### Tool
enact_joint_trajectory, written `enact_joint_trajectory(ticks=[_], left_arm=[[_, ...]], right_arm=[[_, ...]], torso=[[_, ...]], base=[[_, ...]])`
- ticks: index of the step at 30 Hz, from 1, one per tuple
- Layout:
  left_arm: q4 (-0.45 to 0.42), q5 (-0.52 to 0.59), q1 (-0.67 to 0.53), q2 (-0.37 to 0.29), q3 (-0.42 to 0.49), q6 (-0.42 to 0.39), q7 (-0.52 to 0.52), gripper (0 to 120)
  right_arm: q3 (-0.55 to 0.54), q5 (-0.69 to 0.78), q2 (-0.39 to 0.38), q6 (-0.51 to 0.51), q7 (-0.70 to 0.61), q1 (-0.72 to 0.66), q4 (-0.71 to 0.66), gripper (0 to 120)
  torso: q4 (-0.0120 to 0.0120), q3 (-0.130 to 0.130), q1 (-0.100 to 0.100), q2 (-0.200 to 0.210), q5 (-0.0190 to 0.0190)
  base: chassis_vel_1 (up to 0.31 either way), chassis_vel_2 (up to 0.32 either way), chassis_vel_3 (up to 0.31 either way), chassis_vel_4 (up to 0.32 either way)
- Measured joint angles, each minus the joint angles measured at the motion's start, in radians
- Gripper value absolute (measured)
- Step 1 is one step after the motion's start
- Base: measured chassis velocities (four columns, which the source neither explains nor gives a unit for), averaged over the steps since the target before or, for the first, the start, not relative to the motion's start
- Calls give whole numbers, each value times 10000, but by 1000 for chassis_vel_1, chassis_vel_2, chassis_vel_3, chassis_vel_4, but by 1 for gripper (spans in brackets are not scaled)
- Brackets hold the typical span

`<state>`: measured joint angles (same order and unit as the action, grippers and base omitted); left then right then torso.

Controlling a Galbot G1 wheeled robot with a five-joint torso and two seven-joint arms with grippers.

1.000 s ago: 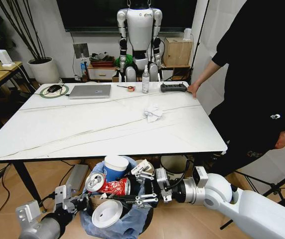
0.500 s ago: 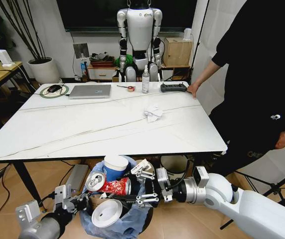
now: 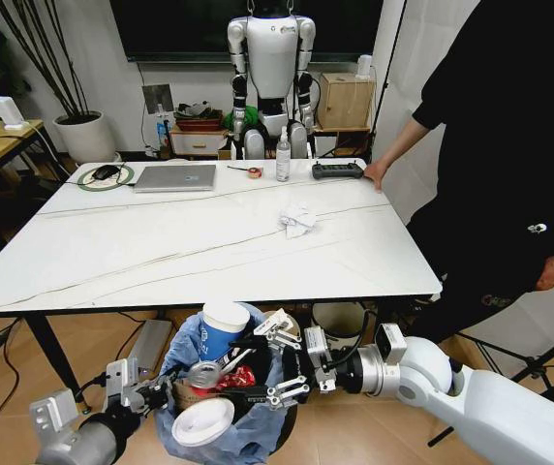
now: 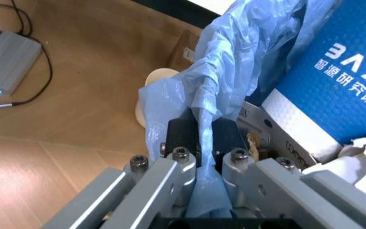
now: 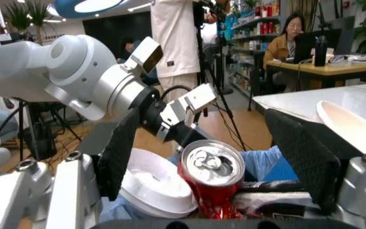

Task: Pick up the trash bin and place the trash from the table into it.

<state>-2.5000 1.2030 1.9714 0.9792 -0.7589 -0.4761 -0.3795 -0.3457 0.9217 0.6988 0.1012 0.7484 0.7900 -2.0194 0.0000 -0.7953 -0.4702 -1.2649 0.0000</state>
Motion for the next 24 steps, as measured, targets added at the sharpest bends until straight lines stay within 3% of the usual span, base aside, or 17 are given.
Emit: enact_joint_trajectory(ticks=[9,24], left_arm=[[1,34,-28,-2,10,2,-10,0],[2,-179,126,26,61,-5,-14,0]], right_arm=[[1,19,10,10,34,-29,29,100],[150,58,-60,20,29,29,-28,100]], torso=[[0,0,0,0,0],[0,0,0,0,1]], base=[[0,0,0,0],[0,0,0,0]])
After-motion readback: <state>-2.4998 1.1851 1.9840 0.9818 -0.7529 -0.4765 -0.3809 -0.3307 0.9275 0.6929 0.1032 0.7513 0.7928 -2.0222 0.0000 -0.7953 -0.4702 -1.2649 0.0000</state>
